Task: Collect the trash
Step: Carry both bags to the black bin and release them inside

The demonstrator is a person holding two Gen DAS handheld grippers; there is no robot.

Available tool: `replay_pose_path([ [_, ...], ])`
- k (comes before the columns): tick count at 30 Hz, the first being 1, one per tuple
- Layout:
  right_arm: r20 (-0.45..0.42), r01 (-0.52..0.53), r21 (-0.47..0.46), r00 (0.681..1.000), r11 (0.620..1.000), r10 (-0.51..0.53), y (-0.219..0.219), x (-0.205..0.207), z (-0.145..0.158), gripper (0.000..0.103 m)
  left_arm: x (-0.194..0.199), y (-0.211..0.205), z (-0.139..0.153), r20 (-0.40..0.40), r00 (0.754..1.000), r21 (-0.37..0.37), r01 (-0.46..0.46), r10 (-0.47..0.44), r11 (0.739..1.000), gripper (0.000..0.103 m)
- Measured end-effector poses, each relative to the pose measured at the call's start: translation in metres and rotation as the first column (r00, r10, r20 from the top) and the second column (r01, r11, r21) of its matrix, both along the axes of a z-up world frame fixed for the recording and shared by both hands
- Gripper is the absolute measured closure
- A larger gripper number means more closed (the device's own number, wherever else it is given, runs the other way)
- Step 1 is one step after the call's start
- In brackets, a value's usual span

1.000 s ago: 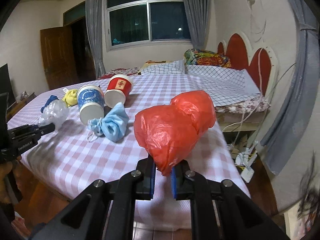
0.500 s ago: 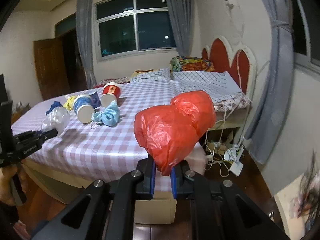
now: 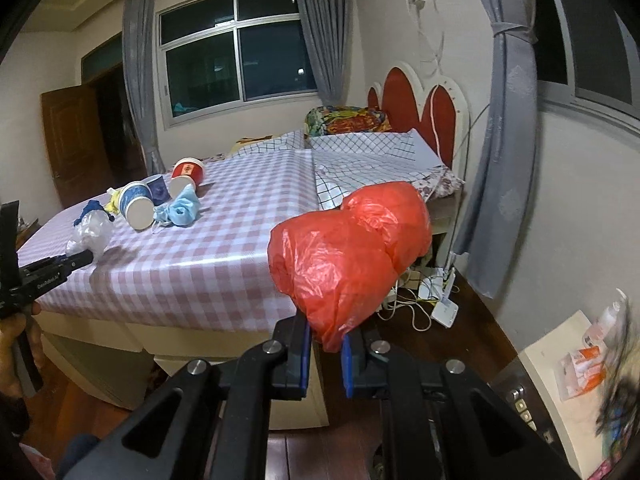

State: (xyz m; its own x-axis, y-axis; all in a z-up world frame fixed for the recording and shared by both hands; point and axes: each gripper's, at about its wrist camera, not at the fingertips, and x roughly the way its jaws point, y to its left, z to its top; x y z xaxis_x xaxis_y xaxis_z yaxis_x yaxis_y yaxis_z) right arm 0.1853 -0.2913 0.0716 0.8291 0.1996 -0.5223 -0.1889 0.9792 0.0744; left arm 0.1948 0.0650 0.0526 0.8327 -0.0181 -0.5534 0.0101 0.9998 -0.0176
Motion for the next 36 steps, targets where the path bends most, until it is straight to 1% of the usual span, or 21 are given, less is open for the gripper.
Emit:
replay_pose_path([
  [3,-0.009,0.016,-0.010,1.000,1.000,-0.016,-0.006,-0.007,-0.008,0.090,-0.004,-0.018,-0.005,0.000,0.999,-0.003,0.037,-0.037,0.999,0.086],
  [6,-0.027,0.036,-0.017,0.999,0.999,-0.037,-0.018,-0.014,-0.019,0.090,-0.006,-0.044,-0.013,-0.007,0.996,-0.012,0.092,-0.092,0.996,0.086],
  [14,-0.081,0.085,-0.032,0.993,0.996,-0.088,-0.051,-0.028,-0.050,0.090,-0.014,-0.126,-0.043,-0.037,0.967,-0.039,0.250,-0.251,0.967,0.086],
  [16,-0.088,0.095,-0.044,0.991,0.994,-0.099,-0.057,-0.033,-0.058,0.090,-0.014,-0.147,-0.052,-0.056,0.956,-0.049,0.287,-0.290,0.957,0.086],
  [22,-0.119,0.117,-0.036,0.986,0.992,-0.121,-0.081,-0.041,-0.079,0.090,-0.011,-0.200,-0.072,-0.098,0.924,-0.052,0.366,-0.370,0.929,0.086],
  [29,-0.158,0.135,-0.010,0.978,0.991,-0.135,-0.107,-0.046,-0.107,0.090,-0.011,-0.241,-0.094,-0.153,0.886,-0.035,0.437,-0.437,0.899,0.086],
  [36,-0.221,0.138,0.009,0.966,0.990,-0.133,-0.130,-0.047,-0.148,0.090,-0.004,-0.275,-0.133,-0.236,0.846,-0.025,0.487,-0.478,0.873,0.086],
])
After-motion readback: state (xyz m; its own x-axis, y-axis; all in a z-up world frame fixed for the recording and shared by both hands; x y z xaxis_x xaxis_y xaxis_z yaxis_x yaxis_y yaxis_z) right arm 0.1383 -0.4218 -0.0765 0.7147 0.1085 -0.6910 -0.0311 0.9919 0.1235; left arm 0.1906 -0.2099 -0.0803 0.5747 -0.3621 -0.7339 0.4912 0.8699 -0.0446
